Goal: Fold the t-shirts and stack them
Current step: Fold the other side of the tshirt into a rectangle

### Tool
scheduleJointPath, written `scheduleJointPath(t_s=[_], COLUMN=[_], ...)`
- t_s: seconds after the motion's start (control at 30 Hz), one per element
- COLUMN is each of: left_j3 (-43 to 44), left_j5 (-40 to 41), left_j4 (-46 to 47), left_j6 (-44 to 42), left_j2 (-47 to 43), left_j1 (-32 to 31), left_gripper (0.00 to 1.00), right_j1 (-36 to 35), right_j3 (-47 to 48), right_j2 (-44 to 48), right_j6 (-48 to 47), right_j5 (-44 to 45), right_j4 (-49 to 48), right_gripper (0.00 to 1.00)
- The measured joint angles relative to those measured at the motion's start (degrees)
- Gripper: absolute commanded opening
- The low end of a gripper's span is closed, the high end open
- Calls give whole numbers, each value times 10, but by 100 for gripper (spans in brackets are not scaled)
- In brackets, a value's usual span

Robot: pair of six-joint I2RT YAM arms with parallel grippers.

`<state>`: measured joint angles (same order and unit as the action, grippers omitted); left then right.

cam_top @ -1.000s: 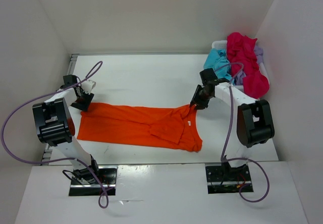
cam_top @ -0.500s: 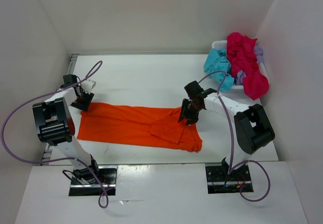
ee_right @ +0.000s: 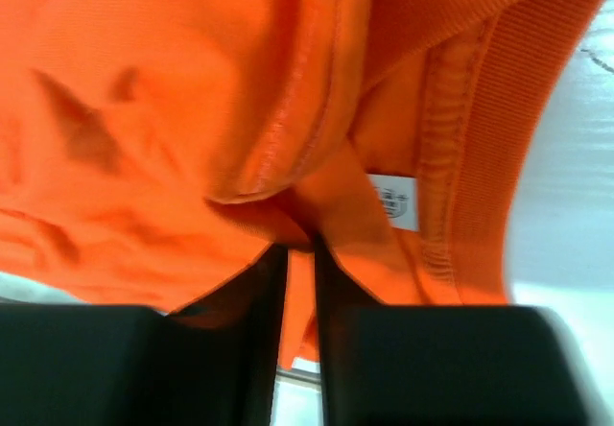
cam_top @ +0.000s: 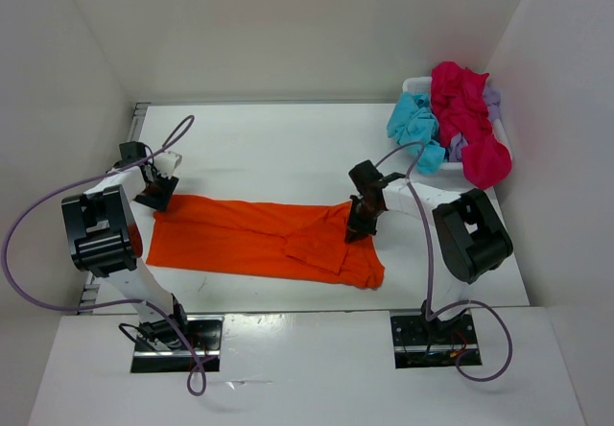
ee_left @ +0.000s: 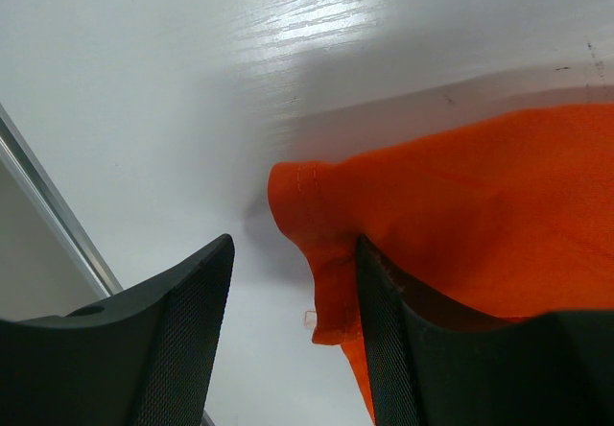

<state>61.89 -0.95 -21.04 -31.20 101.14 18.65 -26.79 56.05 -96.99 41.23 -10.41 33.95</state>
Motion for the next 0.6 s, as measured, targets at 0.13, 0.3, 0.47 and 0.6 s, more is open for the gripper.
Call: scheduleJointPath(t_s=[0.13,0.3,0.47,0.6], left_j3=[0,0,0,0], left_j5=[0,0,0,0], left_j4=[0,0,0,1], left_j6=[0,0,0,0], left_j2=[0,0,0,0], left_j1=[0,0,0,0], left_gripper=[61,61,61,61], right_j1=[0,0,-1,-1], right_j3=[-9,-16,-42,-61], right_j2=[-1,18,75,100], right_j6=[3,10,25,35], right_j5=[3,12,9,1], right_j4=[0,5,25,33], right_gripper=[1,1,1,3])
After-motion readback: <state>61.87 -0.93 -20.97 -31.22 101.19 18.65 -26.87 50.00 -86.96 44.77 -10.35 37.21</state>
